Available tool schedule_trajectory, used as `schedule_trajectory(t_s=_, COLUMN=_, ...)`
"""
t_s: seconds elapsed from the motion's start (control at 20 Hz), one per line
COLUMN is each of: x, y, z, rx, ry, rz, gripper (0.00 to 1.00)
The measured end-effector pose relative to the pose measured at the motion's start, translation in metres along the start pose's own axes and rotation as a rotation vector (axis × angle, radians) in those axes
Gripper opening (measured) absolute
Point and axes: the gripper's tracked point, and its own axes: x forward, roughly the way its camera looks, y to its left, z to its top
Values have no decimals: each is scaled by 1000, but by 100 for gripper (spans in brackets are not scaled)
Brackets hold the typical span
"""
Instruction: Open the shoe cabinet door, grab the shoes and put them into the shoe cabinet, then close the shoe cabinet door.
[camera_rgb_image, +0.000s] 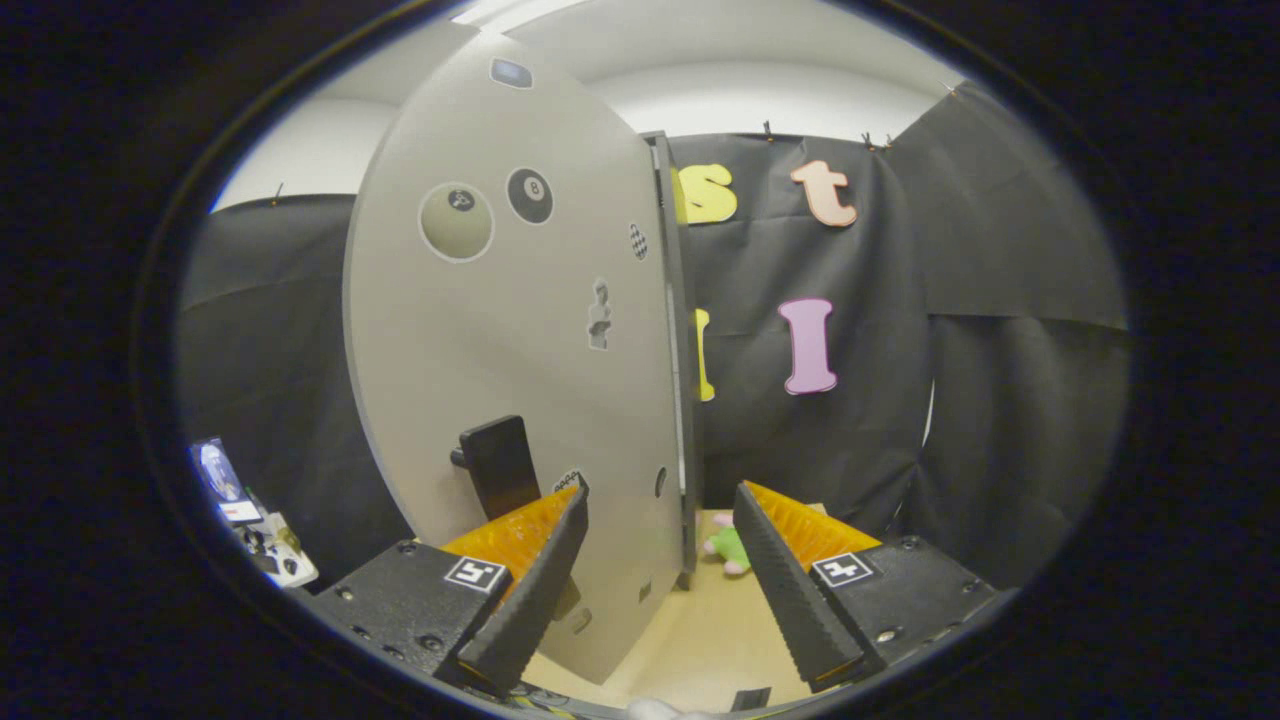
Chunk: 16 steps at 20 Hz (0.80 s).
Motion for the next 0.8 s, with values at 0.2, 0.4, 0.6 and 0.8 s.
schedule_trajectory(t_s=0.2, x=14, y=36, z=-1, rx=3, ry=1, rz=-15, gripper=96)
schedule_trajectory(t_s=0.4, x=38, y=72, z=-5, rx=2, ry=0, rz=-26, gripper=96)
schedule_trajectory(t_s=0.6, x=76, y=117, z=-3, rx=14, ry=6, rz=15, gripper=96)
schedule_trajectory(t_s=0.8, x=126, y=155, z=-2, rx=-49, ry=11, rz=46, gripper=99)
